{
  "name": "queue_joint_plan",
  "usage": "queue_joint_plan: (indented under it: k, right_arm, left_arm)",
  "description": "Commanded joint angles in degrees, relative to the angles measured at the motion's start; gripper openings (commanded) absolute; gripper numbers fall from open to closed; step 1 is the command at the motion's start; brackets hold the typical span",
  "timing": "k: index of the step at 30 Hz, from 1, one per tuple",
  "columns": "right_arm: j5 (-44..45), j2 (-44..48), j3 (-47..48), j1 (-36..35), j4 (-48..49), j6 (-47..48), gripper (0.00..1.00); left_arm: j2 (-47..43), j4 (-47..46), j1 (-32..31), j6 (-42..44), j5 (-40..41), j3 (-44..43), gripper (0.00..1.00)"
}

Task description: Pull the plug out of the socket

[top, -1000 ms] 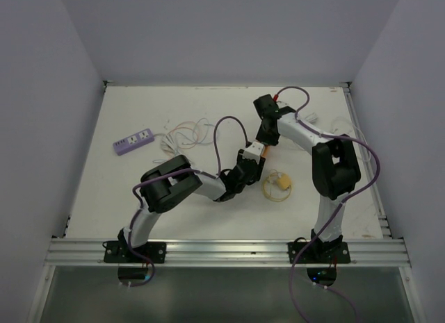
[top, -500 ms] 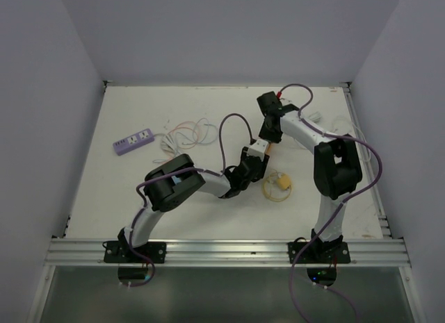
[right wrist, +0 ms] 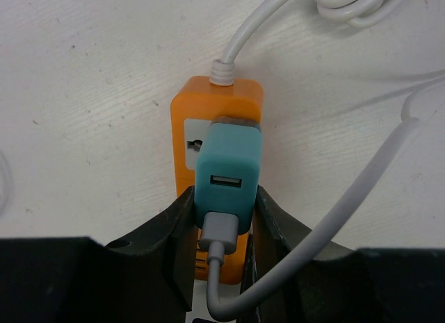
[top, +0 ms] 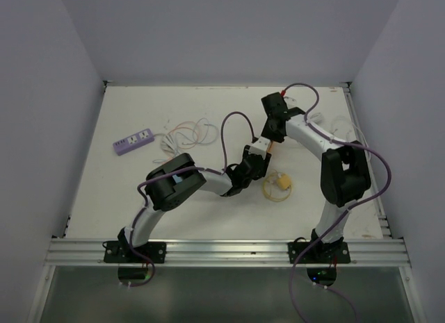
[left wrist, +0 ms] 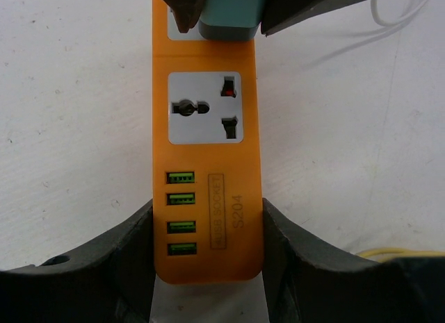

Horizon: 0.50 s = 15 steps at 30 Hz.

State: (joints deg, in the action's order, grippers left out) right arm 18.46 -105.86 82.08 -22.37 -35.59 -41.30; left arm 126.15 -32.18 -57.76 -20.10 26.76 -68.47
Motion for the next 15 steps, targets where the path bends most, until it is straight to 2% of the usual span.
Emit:
queue_joint_plan:
  k: [1, 8, 15]
  right_arm:
    - [-5.54, 7.25, -0.08, -0.92, 5.45, -2.73, 0.00]
    - [-4.75, 5.41, -0.95, -0.92, 2.90, -2.47, 0.00]
    - [-6.77, 3.65, -1.57, -0.92, -0.35, -3.96, 0.00]
  left_arm:
    - [7.18, 17.33, 1.33, -4.07, -5.93, 2.72, 0.00]
    - [6.04, 16.98, 1.86, -4.69, -5.76, 3.78, 0.00]
    - [-1.06, 14.52, 1.86, -5.74, -4.09, 8.43, 0.00]
